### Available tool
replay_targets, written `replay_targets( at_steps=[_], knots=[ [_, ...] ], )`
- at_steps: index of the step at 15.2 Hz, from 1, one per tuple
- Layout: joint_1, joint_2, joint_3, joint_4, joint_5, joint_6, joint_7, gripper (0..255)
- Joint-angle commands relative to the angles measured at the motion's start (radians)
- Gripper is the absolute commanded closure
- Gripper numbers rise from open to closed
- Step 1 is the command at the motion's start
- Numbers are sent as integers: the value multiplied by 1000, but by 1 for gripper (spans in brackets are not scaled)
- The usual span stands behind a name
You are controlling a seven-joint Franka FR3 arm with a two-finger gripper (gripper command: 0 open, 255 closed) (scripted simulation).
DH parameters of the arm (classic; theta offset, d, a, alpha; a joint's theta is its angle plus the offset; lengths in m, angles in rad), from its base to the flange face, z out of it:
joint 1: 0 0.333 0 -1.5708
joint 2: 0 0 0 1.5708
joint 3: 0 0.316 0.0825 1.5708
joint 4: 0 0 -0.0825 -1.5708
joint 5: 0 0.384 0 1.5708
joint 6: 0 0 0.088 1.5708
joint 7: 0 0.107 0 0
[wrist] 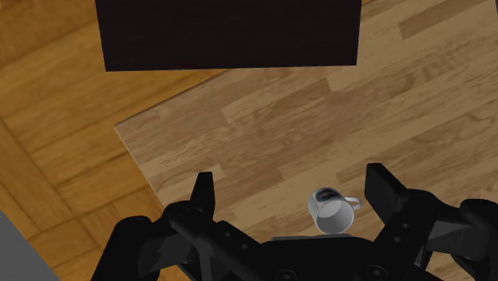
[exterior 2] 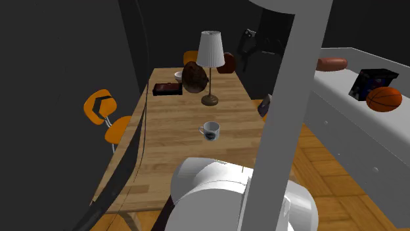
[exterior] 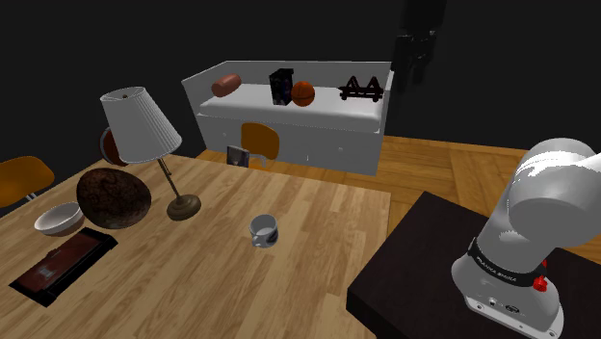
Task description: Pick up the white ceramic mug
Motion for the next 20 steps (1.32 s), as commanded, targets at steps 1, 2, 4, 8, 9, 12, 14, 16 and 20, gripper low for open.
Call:
replay_targets(
  at_steps=[1, 2, 4, 8, 9, 12, 14, 16, 20],
  knots=[
    [0, 0, 0, 0, 0, 0, 0, 0],
    [3, 13, 7, -19, 5, 33, 6, 0],
    [8, 44, 22, -54, 15, 99, 18, 0],
    [20, 122, 51, -108, 33, 233, 41, 0],
    [23, 145, 58, -118, 37, 267, 46, 0],
    [32, 222, 80, -140, 49, 366, 62, 0],
    [37, 279, 93, -147, 56, 432, 73, 0],
    [43, 340, 106, -149, 61, 496, 84, 0],
    [53, 474, 132, -135, 66, 617, 106, 0]
  ],
)
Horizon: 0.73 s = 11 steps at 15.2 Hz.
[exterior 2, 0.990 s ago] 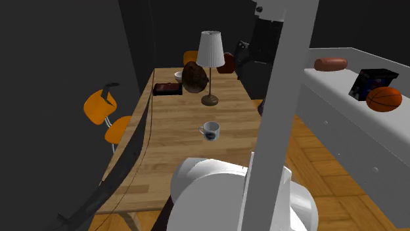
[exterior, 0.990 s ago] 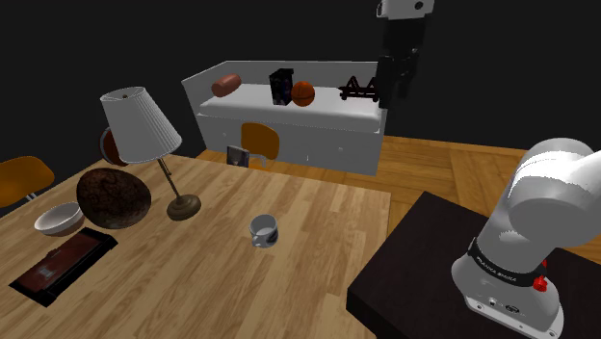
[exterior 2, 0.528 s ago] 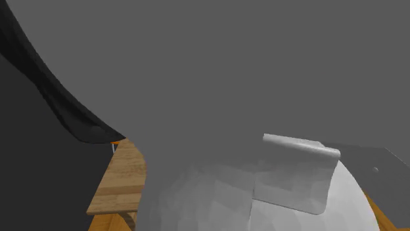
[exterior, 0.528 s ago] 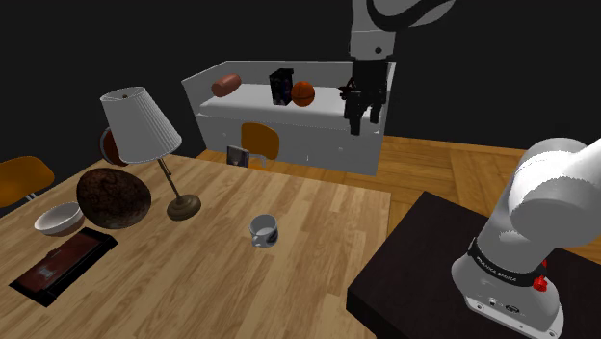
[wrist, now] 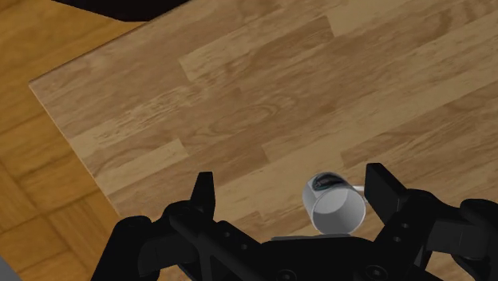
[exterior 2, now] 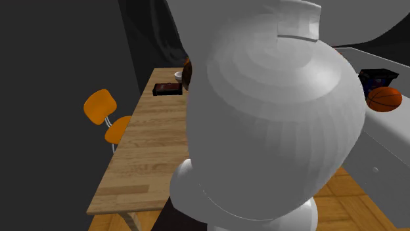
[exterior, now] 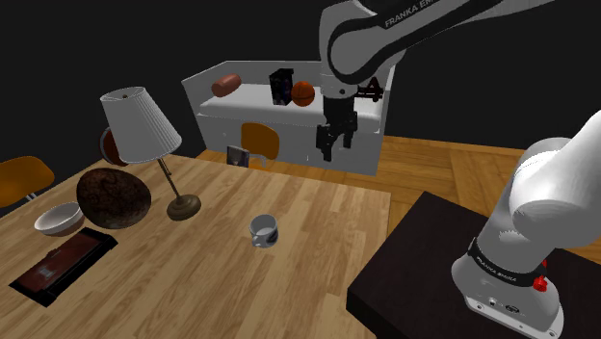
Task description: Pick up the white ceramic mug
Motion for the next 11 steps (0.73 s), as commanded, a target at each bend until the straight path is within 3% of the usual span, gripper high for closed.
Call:
replay_targets(
  at_steps=[1, 11],
  knots=[
    [3, 78, 10, 20, 0, 62, 9, 0],
    [29, 456, 50, 166, -34, 295, 82, 0]
  ],
)
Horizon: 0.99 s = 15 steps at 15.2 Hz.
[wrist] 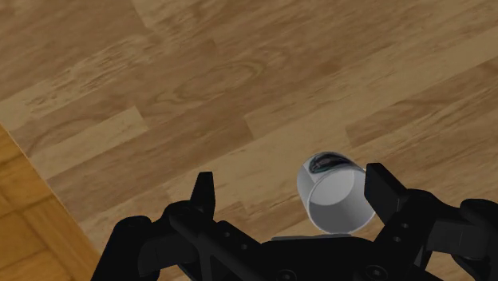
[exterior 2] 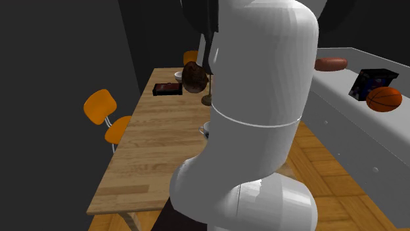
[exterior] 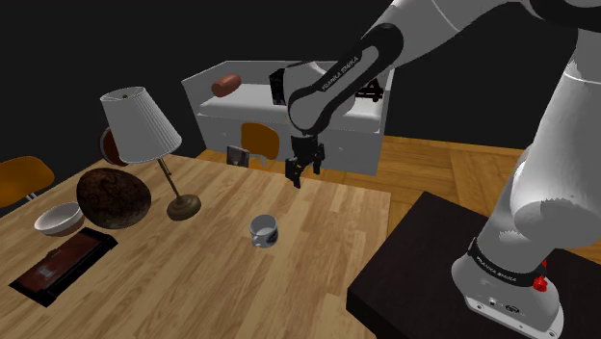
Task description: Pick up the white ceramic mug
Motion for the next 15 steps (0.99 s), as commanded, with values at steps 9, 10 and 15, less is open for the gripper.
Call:
replay_targets(
  at_steps=[9, 10, 15],
  knots=[
    [51, 392, -3, 262, -63, 130, 80, 0],
    [57, 431, -5, 296, -69, 135, 87, 0],
    [89, 631, -19, 488, -90, 142, 113, 0]
  ],
)
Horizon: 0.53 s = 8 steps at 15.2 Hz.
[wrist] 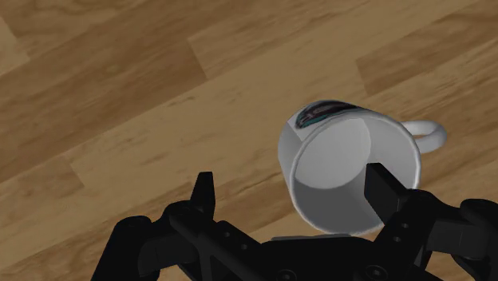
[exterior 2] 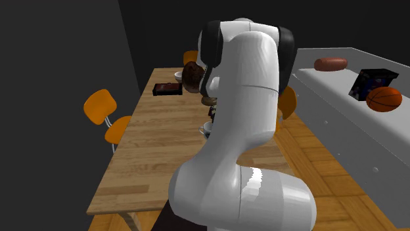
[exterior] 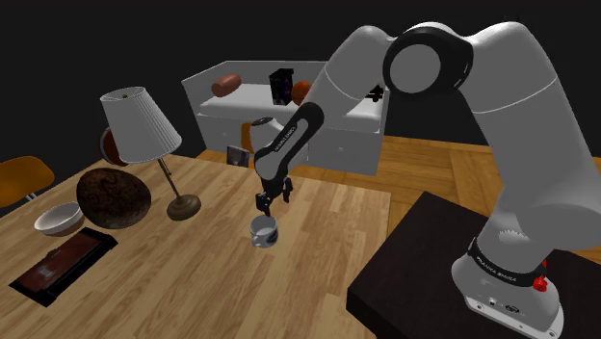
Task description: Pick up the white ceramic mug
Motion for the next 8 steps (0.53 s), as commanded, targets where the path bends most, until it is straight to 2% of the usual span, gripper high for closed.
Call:
replay_targets(
  at_steps=[1, 2, 8],
  knots=[
    [15, 83, -5, 89, -7, -7, 12, 0],
    [21, 124, -8, 135, -10, -11, 16, 0],
    [25, 186, -11, 163, -13, 22, 16, 0]
  ],
)
